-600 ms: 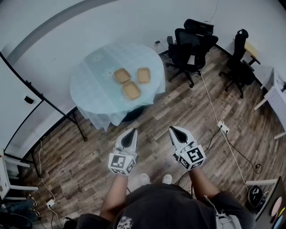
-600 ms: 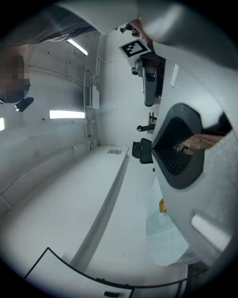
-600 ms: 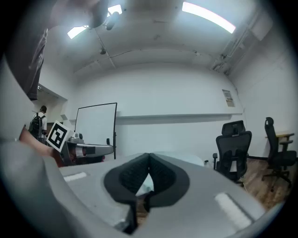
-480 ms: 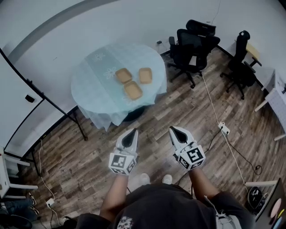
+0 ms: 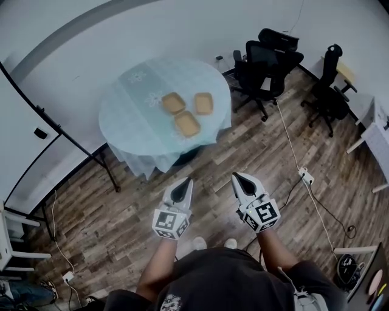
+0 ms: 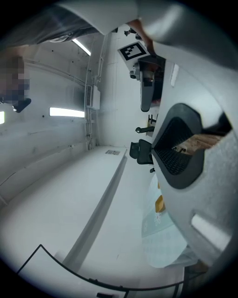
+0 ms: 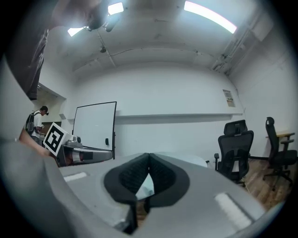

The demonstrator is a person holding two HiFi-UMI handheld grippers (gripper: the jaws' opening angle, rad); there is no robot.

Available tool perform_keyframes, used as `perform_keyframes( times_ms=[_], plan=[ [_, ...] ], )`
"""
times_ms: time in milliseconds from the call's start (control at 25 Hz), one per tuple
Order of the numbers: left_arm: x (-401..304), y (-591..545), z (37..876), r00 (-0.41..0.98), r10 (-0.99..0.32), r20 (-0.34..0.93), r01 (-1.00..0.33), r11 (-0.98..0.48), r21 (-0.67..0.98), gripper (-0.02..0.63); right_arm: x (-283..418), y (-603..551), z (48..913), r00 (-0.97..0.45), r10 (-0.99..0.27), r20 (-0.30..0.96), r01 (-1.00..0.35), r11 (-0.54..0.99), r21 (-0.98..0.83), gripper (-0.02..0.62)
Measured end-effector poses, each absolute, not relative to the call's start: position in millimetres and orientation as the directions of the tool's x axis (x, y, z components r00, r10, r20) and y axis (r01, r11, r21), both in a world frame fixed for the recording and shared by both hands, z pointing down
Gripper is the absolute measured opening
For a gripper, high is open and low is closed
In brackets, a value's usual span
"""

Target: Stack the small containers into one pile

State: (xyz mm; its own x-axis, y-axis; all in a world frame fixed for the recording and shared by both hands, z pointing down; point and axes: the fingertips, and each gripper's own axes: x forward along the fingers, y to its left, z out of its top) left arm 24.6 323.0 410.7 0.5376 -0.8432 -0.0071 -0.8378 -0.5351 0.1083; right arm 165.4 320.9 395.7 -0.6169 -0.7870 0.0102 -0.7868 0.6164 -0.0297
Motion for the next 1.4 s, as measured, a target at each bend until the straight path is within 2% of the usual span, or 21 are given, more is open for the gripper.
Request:
perform_keyframes(
  times_ms=[600,1400],
  plan=[
    [-10.7,293.2,425.8,0.524,-0.851,0.018,-0.846,-0.519,0.120,0.005,127.1,285.0,405.0,-0.642,-0.767,0.014,-0.766,0.639,-0.068,0.002],
    [-0.1,162.6,438.6,0.425,-0.900,0.095,-0.905,-0.417,0.088,0.005,126.1,131.4,428.9,-0.747,-0.664,0.038,-0.663,0.739,-0.116,0.000]
  ],
)
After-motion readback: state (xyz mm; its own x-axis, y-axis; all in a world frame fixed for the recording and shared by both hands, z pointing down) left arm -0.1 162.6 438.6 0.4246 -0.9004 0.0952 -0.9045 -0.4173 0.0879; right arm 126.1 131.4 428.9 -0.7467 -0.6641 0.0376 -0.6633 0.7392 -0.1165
